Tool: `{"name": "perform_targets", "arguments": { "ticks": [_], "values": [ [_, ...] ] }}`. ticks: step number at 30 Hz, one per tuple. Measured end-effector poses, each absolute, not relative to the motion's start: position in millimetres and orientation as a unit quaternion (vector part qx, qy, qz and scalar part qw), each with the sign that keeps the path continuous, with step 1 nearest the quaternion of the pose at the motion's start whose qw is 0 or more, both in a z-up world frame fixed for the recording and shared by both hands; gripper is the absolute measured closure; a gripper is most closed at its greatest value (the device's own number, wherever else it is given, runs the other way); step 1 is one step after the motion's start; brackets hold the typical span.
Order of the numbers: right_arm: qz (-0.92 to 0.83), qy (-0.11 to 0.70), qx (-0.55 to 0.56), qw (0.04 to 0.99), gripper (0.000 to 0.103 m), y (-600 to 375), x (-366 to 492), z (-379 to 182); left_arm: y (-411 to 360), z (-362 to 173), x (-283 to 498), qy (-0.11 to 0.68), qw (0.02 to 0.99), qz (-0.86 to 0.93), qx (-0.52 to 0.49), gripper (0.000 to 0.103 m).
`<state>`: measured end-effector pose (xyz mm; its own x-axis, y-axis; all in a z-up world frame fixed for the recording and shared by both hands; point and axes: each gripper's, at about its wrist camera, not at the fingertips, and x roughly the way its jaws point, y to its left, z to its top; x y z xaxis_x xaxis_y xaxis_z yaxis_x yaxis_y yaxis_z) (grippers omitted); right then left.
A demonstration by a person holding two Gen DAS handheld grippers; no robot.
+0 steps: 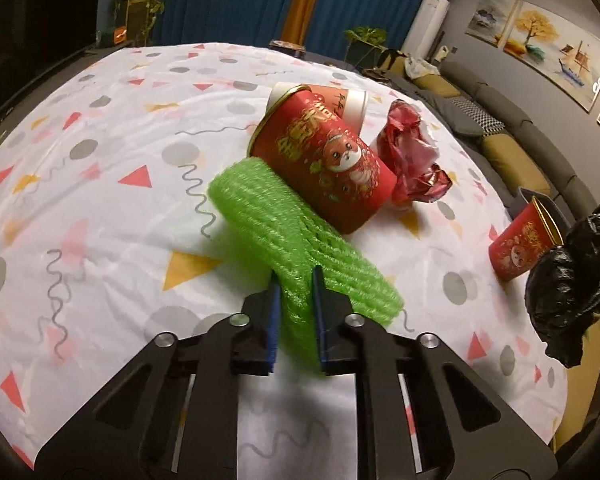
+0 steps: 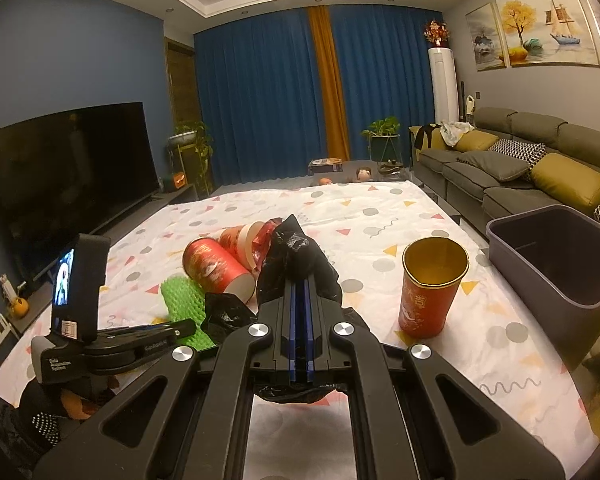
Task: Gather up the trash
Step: 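Carry the black bag and green net over the grey bin with both tools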
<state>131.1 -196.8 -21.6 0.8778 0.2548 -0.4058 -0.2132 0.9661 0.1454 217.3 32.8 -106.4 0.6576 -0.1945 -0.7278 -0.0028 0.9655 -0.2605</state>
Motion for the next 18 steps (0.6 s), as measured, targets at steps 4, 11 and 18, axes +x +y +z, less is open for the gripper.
{"name": "perform_targets", "arguments": {
  "ticks": [4,11,18],
  "values": [
    [0.120,0.213,0.047,0.969,0.099,-199.5,128.8,-19.8,36.3,-99.0,205.9,0.396,0.907,-0.058,-0.131,0.093],
    [0.120,0.208,0.050,0.970,0.099,-203.7,122.4,-17.4,46.7,-78.7,175.2,0.364,0.919,-0.060,-0.139,0.094],
    [0.120,0.196,0.051,0.972,0.098,-207.4,112.6,-10.7,56.5,-62.3,150.6,0.335,0.930,-0.060,-0.141,0.094]
  ]
}}
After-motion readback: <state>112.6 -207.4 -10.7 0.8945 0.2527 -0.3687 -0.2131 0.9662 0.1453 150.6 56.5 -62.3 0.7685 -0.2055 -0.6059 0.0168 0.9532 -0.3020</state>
